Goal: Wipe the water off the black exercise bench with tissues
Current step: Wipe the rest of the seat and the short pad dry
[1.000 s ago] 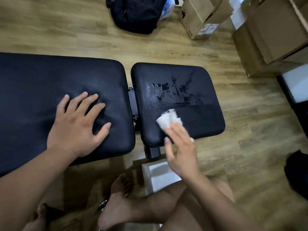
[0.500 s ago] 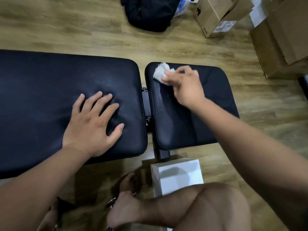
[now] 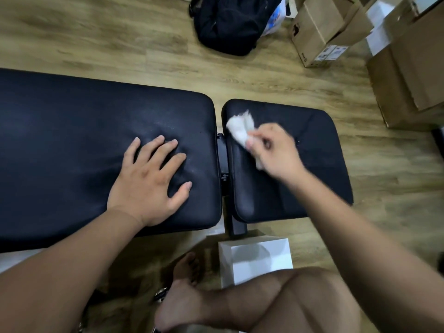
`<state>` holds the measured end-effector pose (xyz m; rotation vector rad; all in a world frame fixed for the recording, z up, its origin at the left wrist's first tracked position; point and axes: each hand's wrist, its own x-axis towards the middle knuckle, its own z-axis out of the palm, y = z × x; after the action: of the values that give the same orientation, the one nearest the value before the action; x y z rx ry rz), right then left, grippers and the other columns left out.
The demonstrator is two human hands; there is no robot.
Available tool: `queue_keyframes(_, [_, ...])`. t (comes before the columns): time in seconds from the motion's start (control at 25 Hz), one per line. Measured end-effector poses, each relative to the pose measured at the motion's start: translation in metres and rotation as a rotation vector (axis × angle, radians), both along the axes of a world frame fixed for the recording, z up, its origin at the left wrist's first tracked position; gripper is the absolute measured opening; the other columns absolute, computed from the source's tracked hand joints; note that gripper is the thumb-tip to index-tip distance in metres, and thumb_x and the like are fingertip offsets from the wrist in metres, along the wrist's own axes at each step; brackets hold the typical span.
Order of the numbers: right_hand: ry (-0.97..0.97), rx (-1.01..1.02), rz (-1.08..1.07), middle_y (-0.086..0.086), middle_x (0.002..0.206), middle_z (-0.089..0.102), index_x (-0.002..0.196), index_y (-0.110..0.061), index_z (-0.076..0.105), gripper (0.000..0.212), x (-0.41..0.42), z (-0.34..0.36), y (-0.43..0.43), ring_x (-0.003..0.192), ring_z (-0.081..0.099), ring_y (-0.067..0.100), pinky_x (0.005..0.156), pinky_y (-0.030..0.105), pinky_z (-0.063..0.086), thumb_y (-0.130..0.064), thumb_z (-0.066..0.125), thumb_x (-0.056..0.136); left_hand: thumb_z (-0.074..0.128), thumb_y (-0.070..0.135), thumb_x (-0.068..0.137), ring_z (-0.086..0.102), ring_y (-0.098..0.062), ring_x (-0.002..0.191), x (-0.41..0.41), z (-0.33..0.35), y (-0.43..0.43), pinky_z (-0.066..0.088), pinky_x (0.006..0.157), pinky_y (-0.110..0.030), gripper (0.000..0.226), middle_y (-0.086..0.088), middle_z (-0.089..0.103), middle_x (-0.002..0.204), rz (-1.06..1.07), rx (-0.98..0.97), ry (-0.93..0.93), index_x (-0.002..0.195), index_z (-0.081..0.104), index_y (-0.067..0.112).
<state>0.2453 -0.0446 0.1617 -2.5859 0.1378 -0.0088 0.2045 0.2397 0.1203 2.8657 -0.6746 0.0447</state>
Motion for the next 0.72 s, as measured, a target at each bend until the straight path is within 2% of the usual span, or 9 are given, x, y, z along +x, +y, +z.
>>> queue_keyframes(0.16, [-0.043, 0.202, 0.024, 0.001, 0.107, 0.059, 0.099, -0.013, 0.076, 0.018, -0.134, -0.013, 0.024, 0.097, 0.059, 0.006, 0.079, 0.011, 0.04, -0.017, 0.074, 0.081, 0.039, 0.058, 0.09, 0.034, -0.03, 0.144, -0.001, 0.001, -0.001, 0.018, 0.12, -0.057, 0.062, -0.007, 0.047, 0.15, -0.001, -0.003, -0.005, 0.134, 0.057, 0.019])
queue_keyframes(0.28, [-0.069, 0.154, 0.106, 0.004, 0.105, 0.055, 0.098, -0.009, 0.074, 0.019, -0.157, -0.023, 0.027, 0.091, 0.054, 0.005, 0.076, 0.01, 0.039, -0.009, 0.076, 0.079, 0.039, 0.057, 0.09, 0.034, -0.031, 0.144, -0.001, -0.001, 0.0, 0.018, 0.12, -0.057, 0.061, -0.006, 0.047, 0.149, 0.007, -0.01, 0.004, 0.134, 0.057, 0.019])
queue_keyframes(0.4, [-0.104, 0.086, 0.143, 0.005, 0.098, 0.055, 0.094, -0.007, 0.071, 0.016, -0.129, -0.026, 0.025, 0.084, 0.051, 0.003, 0.076, 0.01, 0.038, -0.008, 0.076, 0.078, 0.038, 0.058, 0.09, 0.034, -0.03, 0.144, 0.002, 0.0, -0.001, 0.018, 0.12, -0.057, 0.063, -0.007, 0.047, 0.149, -0.012, 0.005, 0.006, 0.135, 0.056, 0.019])
queue_keyframes(0.52, [-0.185, 0.045, -0.037, 0.004, 0.098, 0.056, 0.093, -0.006, 0.069, 0.014, -0.078, -0.025, 0.021, 0.086, 0.054, 0.011, 0.08, 0.019, 0.044, -0.015, 0.072, 0.082, 0.036, 0.059, 0.09, 0.035, -0.031, 0.144, 0.0, 0.002, -0.001, 0.019, 0.119, -0.057, 0.064, -0.008, 0.048, 0.149, 0.0, 0.012, -0.005, 0.135, 0.058, 0.018])
queue_keyframes(0.6, [-0.184, -0.01, -0.147, 0.005, 0.103, 0.057, 0.098, -0.007, 0.069, 0.017, -0.03, -0.02, 0.016, 0.089, 0.055, 0.014, 0.083, 0.022, 0.042, -0.019, 0.068, 0.086, 0.037, 0.059, 0.09, 0.036, -0.031, 0.144, -0.001, 0.002, -0.001, 0.019, 0.119, -0.058, 0.065, -0.009, 0.049, 0.149, -0.002, 0.012, -0.004, 0.135, 0.058, 0.018])
queue_keyframes(0.72, [-0.099, -0.097, -0.103, 0.006, 0.114, 0.058, 0.114, -0.013, 0.066, 0.024, 0.037, -0.012, 0.013, 0.099, 0.057, 0.021, 0.081, 0.016, 0.035, -0.02, 0.06, 0.092, 0.037, 0.059, 0.09, 0.035, -0.03, 0.144, 0.001, 0.001, 0.0, 0.019, 0.119, -0.057, 0.065, -0.009, 0.048, 0.15, -0.003, 0.01, 0.002, 0.135, 0.059, 0.017])
